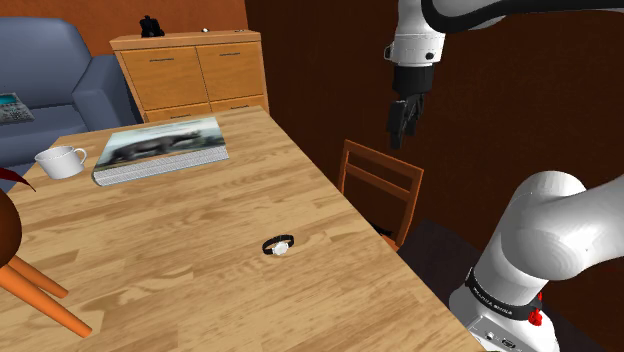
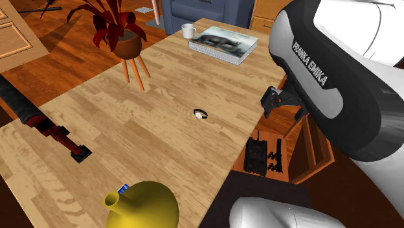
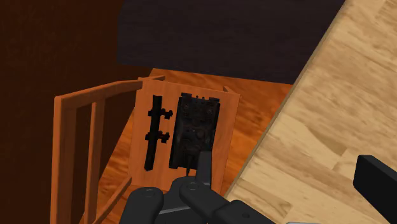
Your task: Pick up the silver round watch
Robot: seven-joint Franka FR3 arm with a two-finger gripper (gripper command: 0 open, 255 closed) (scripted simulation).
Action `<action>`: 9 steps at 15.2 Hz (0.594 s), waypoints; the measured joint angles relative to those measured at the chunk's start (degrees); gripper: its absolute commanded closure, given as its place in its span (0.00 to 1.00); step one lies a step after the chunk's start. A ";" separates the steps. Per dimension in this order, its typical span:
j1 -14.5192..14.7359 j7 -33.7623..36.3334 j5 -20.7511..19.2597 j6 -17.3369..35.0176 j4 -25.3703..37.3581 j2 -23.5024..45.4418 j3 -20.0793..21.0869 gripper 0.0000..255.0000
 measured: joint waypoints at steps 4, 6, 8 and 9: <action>0.79 2.84 2.47 2.32 -0.58 1.89 2.01 0.00; 1.45 5.15 4.57 4.97 -1.78 3.36 3.65 0.00; 2.27 7.74 6.85 7.40 -2.23 5.26 5.57 0.00; 2.62 8.95 7.91 8.57 -2.15 6.43 6.44 0.00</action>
